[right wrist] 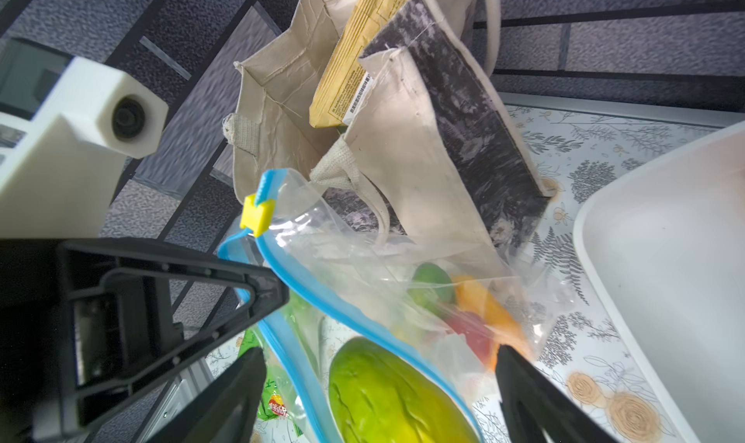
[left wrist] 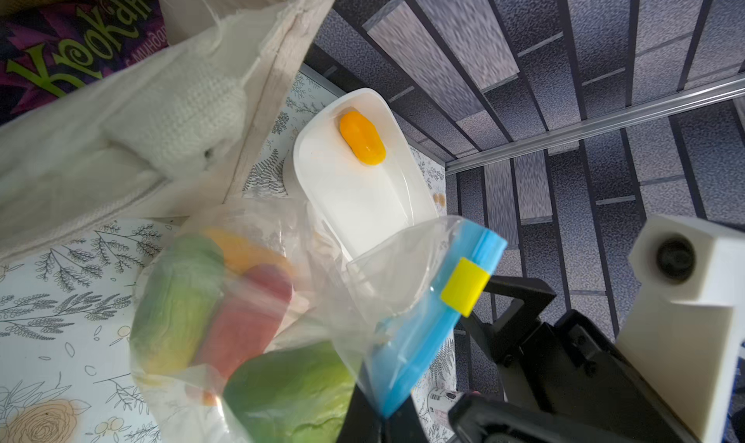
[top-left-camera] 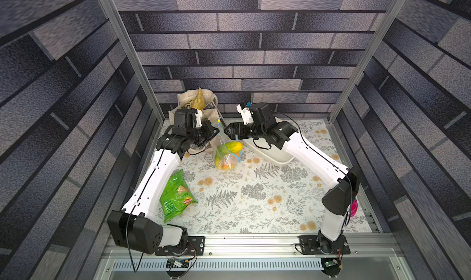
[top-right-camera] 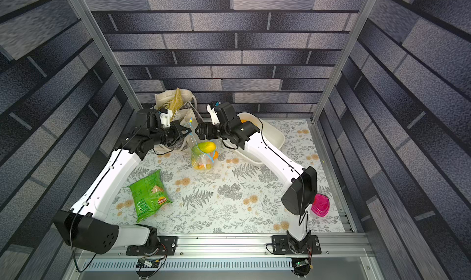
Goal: Place the mango in a zip-top bag and seal the zipper
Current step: Place the mango in the zipper food storage bag, then adjust the zipper food storage bag at the center of the board.
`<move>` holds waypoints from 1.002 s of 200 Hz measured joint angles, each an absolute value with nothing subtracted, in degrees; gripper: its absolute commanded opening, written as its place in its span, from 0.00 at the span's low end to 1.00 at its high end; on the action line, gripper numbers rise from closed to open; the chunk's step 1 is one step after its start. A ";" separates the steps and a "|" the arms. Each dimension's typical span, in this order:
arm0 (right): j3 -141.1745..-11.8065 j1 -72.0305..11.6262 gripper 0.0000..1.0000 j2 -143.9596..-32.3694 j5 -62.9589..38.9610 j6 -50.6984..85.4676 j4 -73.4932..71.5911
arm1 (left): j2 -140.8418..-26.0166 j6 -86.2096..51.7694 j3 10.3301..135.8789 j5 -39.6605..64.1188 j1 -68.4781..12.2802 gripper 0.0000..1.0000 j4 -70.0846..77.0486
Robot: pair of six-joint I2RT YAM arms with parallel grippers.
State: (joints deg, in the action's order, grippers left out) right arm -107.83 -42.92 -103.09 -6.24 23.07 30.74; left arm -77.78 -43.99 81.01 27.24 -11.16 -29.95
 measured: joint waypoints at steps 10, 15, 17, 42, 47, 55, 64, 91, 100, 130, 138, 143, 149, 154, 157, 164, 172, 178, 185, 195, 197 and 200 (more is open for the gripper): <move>-104.42 -42.30 0.94 -99.96 -4.95 22.83 29.93 | -77.78 -44.07 81.01 27.22 -11.14 0.00 -29.93; -102.52 -41.93 0.95 -98.21 -4.51 22.74 29.34 | -77.78 -44.18 81.01 27.22 -11.14 0.00 -29.93; -101.91 -41.80 0.96 -97.71 -4.43 22.63 29.12 | -77.78 -44.18 81.03 27.22 -11.14 0.00 -29.93; -92.62 -39.62 0.88 -90.78 -8.80 22.63 25.26 | -77.76 -44.23 81.03 27.22 -11.14 0.00 -29.93; -91.68 -39.27 0.84 -90.50 -10.74 22.41 24.58 | -77.76 -44.25 81.01 27.22 -11.14 0.00 -29.93; -91.00 -38.74 0.80 -90.94 -13.34 22.39 23.62 | -77.71 -44.45 81.01 27.22 -11.14 0.00 -29.91; -90.76 -38.48 0.72 -92.31 -16.25 22.87 22.35 | -77.67 -44.66 81.01 27.22 -11.14 0.00 -29.85; -89.52 -38.50 0.60 -97.21 -23.07 23.24 19.03 | -77.28 -45.50 81.01 27.22 -11.14 0.00 -29.50; -88.36 -38.54 0.59 -97.67 -24.47 23.29 18.44 | -77.17 -45.52 81.01 27.22 -11.14 0.00 -29.50; -85.86 -38.61 0.54 -97.71 -25.65 23.42 17.30 | -77.08 -45.69 81.01 27.20 -11.16 0.00 -29.50; -85.62 -38.61 0.53 -97.71 -25.69 23.62 16.67 | -77.08 -45.76 81.01 27.22 -11.22 0.00 -29.50; -85.62 -38.61 0.51 -97.73 -25.82 23.62 16.36 | -77.08 -45.91 81.01 27.22 -11.27 0.00 -29.45; -85.62 -38.61 0.48 -97.84 -26.04 23.62 15.97 | -77.08 -46.02 81.01 27.22 -11.33 0.00 -29.36; -85.62 -38.61 0.48 -97.89 -26.20 23.68 15.59 | -77.08 -46.15 81.01 27.22 -11.51 0.00 -29.28; -85.62 -38.61 0.48 -97.97 -26.24 24.08 15.31 | -77.08 -46.19 81.01 27.22 -11.64 0.00 -29.26; -85.62 -38.61 0.53 -98.21 -26.48 24.32 14.59 | -77.08 -46.50 81.01 27.22 -11.79 0.00 -29.15; -85.67 -38.61 0.66 -98.72 -26.79 24.58 13.58 | -77.08 -46.65 81.01 27.22 -12.01 0.00 -29.02; -85.82 -38.61 0.68 -99.22 -27.00 24.73 13.34 | -77.08 -46.81 81.01 27.22 -12.21 0.00 -28.91; -86.04 -38.61 0.69 -99.90 -27.14 24.86 13.04 | -77.08 -46.83 81.01 27.22 -12.40 0.00 -28.75; -86.54 -38.61 0.69 -101.01 -27.07 25.26 12.99 | -77.08 -46.83 81.01 27.22 -12.67 0.00 -28.69; -86.70 -38.61 0.68 -101.23 -27.05 25.23 13.02 | -77.08 -46.83 81.03 27.22 -12.67 0.00 -28.69; -86.91 -38.61 0.67 -101.51 -27.07 25.23 13.02 | -77.08 -46.83 81.03 27.22 -12.67 0.00 -28.69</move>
